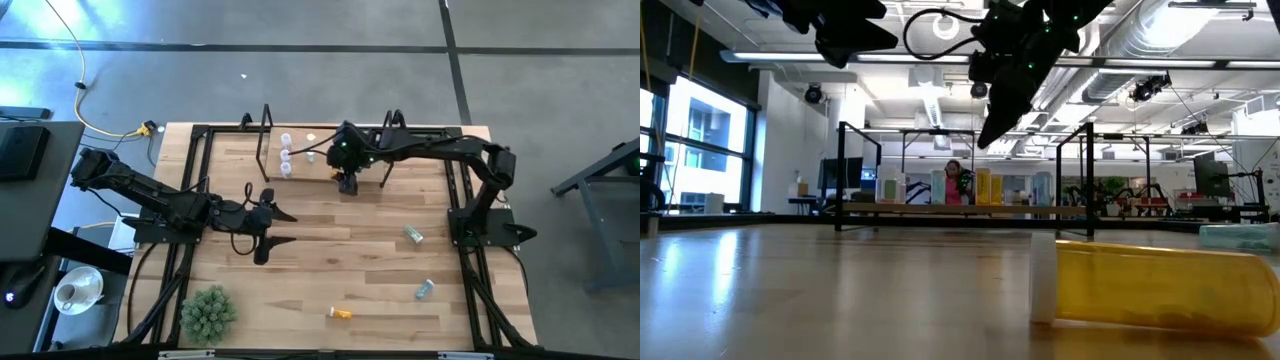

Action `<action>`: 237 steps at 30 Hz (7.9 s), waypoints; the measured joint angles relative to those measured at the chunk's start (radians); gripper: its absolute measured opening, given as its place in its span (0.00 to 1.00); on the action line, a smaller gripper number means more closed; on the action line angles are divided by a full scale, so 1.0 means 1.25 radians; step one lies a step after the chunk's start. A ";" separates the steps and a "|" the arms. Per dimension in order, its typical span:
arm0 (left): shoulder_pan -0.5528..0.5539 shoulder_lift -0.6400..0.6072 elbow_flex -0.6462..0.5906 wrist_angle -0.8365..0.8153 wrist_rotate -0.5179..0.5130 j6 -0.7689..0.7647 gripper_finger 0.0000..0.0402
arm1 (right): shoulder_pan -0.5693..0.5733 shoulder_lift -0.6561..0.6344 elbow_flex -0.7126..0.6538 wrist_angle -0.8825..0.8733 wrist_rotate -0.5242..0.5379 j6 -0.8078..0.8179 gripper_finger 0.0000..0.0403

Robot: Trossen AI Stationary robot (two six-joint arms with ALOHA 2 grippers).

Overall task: Pick and place medicine bottles onto shelf by color
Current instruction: Put the top orange pill bottle on the shelf aligned with the other orange pill bottle, then put the top orange pill bottle on the shelf aligned with the other orange pill bottles

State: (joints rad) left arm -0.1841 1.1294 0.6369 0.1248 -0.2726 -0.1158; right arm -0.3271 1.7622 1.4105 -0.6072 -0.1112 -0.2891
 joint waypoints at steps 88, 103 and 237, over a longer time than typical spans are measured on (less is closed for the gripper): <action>0.000 0.000 0.000 -0.007 0.002 0.011 0.58 | 0.258 0.166 -0.001 0.022 0.145 -0.351 0.44; 0.000 0.000 0.000 -0.019 0.003 0.012 0.58 | 0.273 0.221 -0.001 0.079 0.174 -0.468 0.44; -0.041 -0.061 0.000 -0.041 -0.042 0.026 0.58 | 0.236 -0.196 -0.608 1.062 0.570 0.326 0.26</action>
State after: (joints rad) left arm -0.2356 1.0527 0.6369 0.0736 -0.3256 -0.0834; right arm -0.0322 1.5175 0.6502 0.7200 0.6013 0.1190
